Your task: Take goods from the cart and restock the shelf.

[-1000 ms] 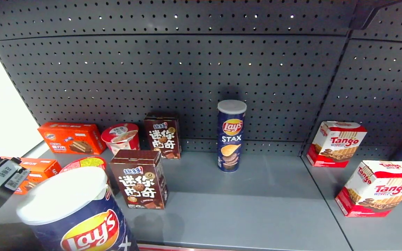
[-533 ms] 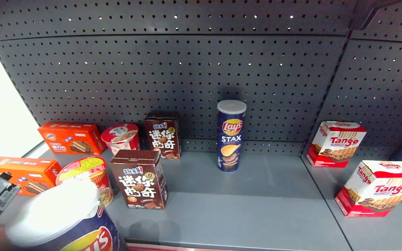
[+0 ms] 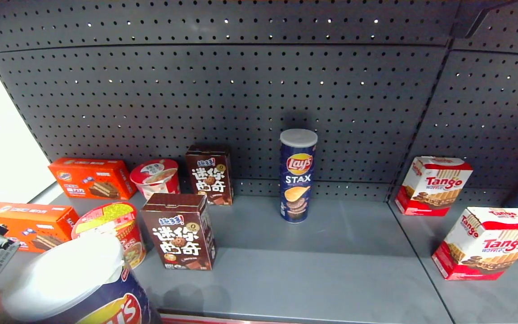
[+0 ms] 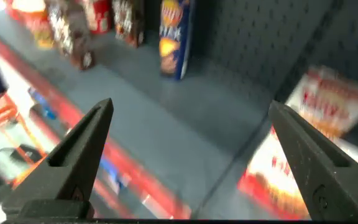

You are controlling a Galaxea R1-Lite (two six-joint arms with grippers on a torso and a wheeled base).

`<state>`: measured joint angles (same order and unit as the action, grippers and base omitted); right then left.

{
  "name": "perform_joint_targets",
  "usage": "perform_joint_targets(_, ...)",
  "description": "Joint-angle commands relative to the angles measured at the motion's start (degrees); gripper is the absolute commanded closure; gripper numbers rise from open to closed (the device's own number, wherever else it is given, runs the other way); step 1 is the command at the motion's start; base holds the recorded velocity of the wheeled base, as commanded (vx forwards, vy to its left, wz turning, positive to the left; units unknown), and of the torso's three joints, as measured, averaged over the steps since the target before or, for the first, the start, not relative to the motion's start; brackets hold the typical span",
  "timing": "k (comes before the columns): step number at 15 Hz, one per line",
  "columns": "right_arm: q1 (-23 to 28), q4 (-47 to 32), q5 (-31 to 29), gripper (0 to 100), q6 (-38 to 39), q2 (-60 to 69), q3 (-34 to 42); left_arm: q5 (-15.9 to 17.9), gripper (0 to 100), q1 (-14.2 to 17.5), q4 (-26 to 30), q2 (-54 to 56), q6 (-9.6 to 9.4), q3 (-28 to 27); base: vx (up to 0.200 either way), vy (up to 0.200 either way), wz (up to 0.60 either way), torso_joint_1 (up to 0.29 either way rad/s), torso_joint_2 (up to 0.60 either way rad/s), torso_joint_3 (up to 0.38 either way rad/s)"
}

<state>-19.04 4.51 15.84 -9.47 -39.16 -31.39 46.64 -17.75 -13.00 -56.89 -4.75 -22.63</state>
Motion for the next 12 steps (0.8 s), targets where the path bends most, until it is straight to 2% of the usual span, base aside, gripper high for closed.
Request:
perform_joint_targets(1, -0.8, 13.1, -0.7, 0, -0.4, -18.4, -0.8, 0.0, 100, 0.0, 0.0, -0.1, 0.01, -0.4, 0.000, 0.000, 0.00, 0.000, 0.00, 0.000)
perform_joint_targets(3, -2.1, 20.5, -0.7, 0, -1.0, -26.1, -0.9, 0.0, 100, 0.0, 0.0, -0.1, 0.10, -0.5, 0.000, 0.000, 0.00, 0.000, 0.00, 0.000)
perform_joint_targets(7, -4.1, 22.5, -0.3, 0, -1.3, -32.0, -2.5, 0.1, 100, 0.0, 0.0, -0.2, 0.10, 0.1, 0.000, 0.000, 0.00, 0.000, 0.00, 0.000)
perform_joint_targets(12, -4.2, 25.8, 0.5, 0, -1.3, -39.6, -9.3, 0.2, 100, 0.0, 0.1, -0.2, 0.10, 0.6, 0.000, 0.000, 0.00, 0.000, 0.00, 0.000)
